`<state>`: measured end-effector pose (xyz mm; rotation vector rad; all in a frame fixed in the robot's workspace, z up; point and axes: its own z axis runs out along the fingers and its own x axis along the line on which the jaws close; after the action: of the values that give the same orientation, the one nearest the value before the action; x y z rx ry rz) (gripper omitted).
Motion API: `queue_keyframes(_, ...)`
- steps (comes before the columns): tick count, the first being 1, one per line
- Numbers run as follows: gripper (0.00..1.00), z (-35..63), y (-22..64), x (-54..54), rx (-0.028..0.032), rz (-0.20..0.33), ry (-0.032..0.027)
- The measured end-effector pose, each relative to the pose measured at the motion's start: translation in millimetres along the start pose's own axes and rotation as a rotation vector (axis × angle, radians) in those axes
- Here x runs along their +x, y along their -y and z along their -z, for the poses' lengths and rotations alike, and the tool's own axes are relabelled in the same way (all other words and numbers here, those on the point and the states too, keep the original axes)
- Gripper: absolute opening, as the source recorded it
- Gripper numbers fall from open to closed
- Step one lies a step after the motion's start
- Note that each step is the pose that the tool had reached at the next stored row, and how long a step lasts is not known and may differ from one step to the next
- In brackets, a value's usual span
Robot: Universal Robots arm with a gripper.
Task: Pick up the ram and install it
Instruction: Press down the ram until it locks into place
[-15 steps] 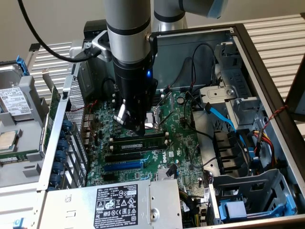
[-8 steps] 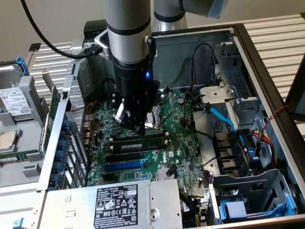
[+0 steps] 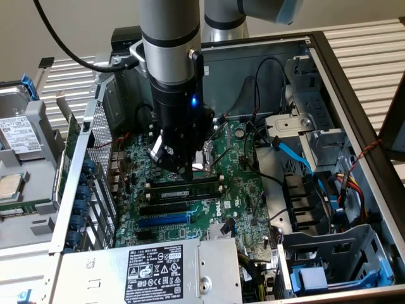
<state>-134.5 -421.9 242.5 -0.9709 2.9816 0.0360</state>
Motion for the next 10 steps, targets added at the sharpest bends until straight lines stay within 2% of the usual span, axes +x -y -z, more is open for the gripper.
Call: queue_keyframes(10, 0.11, -0.1, 0.0, 0.0, 0.0024, -0.131, 0.0021)
